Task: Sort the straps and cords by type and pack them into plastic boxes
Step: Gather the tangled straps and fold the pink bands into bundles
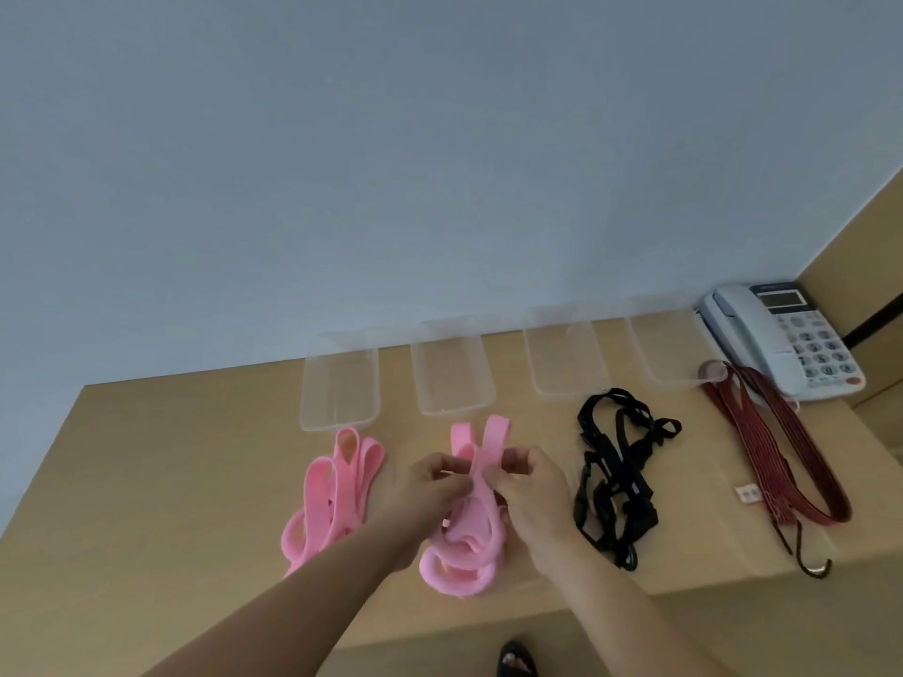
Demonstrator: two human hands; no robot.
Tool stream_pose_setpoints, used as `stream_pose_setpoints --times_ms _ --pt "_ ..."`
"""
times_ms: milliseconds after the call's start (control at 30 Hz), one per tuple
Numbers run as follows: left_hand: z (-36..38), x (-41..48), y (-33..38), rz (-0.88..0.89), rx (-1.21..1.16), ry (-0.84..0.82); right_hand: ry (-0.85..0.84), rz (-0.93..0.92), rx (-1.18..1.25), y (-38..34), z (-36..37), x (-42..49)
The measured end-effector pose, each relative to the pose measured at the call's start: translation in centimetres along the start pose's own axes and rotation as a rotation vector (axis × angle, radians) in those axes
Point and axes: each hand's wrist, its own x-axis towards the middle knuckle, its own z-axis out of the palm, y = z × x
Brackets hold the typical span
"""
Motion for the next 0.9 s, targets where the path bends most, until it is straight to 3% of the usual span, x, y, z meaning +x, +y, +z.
stream_pose_setpoints --times_ms 133,333,533,667,833,900 --pt "0.4 1.3 0.4 0.044 0.182 0.011 0.025 0.051 0.001 1.0 0.1 2.2" --pt "1.8 1.4 -0.8 0.158 0.462 0.058 -0.034 -0.048 -0.276 2.3 0.0 3.0" --pt "2.1 1.2 -1.3 0.161 0.325 0.296 -0.038 -0.090 -0.338 2.5 -0.2 2.4" --pt "1.7 1.3 -1.0 0.064 0.313 0.161 -0.051 -0.147 -0.477 2.0 -0.6 2.5" --pt "1.0 1.5 -1.1 0.153 0.775 0.222 -0.117 -0.208 -0.627 2.6 -1.4 2.3" --pt "0.7 1.1 -2.0 0.136 0.810 0.289 -0.076 -0.283 -0.685 3.0 -1.6 1.8"
